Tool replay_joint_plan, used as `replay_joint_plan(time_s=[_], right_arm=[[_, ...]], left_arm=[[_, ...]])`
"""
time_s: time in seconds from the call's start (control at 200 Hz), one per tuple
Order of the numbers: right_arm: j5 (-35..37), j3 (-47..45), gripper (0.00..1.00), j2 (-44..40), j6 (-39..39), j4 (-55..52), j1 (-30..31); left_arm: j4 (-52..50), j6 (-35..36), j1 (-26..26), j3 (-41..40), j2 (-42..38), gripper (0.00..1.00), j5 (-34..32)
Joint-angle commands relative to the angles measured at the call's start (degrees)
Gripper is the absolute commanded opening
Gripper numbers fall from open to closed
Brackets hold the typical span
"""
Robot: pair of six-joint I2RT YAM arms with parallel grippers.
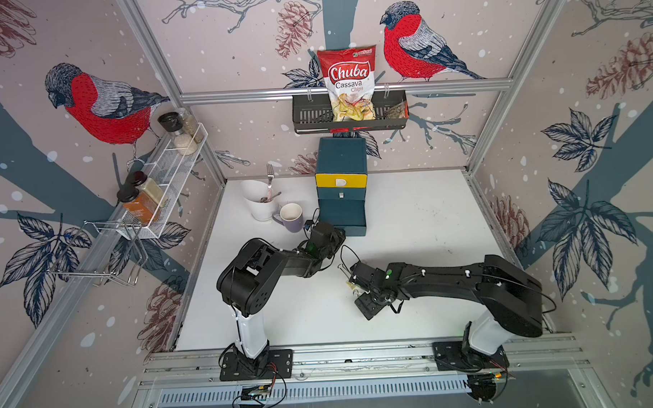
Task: Put the binder clips in the drawer according to color
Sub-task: Open the drawer in the storage box, then pick up the binder clip at the center of the board.
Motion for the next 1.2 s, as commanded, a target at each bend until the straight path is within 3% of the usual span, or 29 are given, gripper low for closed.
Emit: replay_joint_plan(time_s=[0.0, 0.41, 0.66, 0.895, 1.045, 1.196], right_arm=[[1.3, 0.9, 0.88, 2.3, -2.1, -1.4, 0.3], [0.9, 1.6, 0.81, 2.3, 0.8, -5.2, 2.7], [0.6, -0.9, 0.73, 2.6, 3.7, -4.2, 2.9], [1.4, -0.4, 0.63, 1.9, 5.2, -4.9, 3.6], [1.4, -0.7, 0.48, 1.1, 6.3, -4.4, 4.0], [1.5, -0.3, 0.43, -1.6, 6.9, -3.7, 3.5]], left_arm=[[-0.6, 0.5, -0.3, -0.5, -1.6, 0.53, 0.0], [-10.3, 2.8, -2.8, -5.0, -14.5, 0.57, -1.7], [-19.2, 6.6, -2.8, -8.0, -26.9, 0.58, -4.7], [-28.3, 10.1, -2.7, -6.4, -34.9, 0.59, -5.5], [-33.7, 14.2, -2.4, -4.7, -37.8, 0.60, -5.1], [-39.1, 21.9, 0.9, -3.1, -38.0, 0.59, 0.6]])
